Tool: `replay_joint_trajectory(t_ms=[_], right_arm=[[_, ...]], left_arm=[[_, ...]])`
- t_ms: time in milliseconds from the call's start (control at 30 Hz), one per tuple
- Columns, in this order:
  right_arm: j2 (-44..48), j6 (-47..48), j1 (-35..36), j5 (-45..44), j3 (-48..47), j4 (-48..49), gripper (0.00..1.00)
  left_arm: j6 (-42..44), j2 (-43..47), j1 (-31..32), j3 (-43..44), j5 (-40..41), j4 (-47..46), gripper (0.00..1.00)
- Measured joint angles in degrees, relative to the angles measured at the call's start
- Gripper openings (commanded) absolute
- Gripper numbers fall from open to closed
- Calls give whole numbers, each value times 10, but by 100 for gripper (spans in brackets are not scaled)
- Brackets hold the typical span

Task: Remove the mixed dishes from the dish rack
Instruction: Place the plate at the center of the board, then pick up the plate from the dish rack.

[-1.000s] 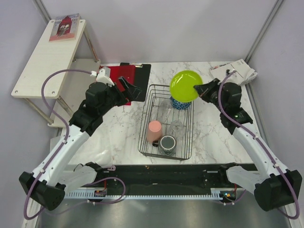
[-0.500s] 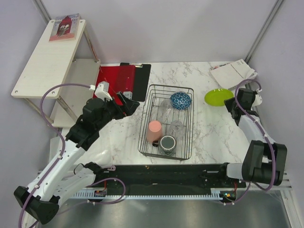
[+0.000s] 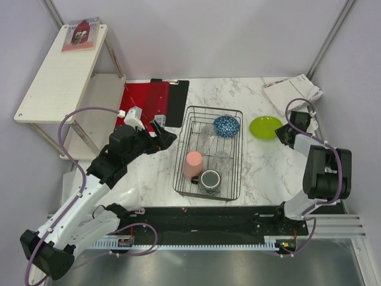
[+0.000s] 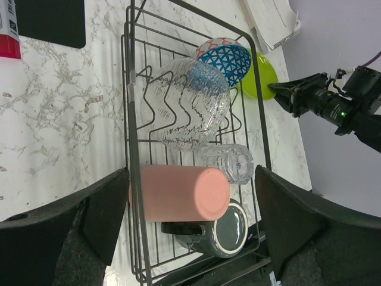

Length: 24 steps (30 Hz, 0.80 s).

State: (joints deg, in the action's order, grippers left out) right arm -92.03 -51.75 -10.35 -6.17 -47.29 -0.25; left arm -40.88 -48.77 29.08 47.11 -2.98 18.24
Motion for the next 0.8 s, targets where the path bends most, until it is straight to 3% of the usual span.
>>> replay_joint_trajectory(t_ms=[33, 200, 333, 533, 667, 800], right_arm=[[-7, 1, 0, 0, -4, 0, 50], [-9, 4, 0, 2, -7, -12, 67], [32, 5, 1, 5, 11, -28, 70], [187, 1, 29, 15, 34, -67, 71], [277, 14, 107, 15, 29, -78, 70], [294, 47, 205, 25, 3, -82, 68]], left_arm=[[0, 0, 0, -1, -1, 0, 91], [0, 0, 0, -3, -3, 1, 92], [0, -3, 0, -3, -3, 1, 94], [7, -27, 0, 2, 0, 3, 94], [31, -65, 10, 33, 21, 10, 89], [79, -144, 61, 108, 79, 25, 84]])
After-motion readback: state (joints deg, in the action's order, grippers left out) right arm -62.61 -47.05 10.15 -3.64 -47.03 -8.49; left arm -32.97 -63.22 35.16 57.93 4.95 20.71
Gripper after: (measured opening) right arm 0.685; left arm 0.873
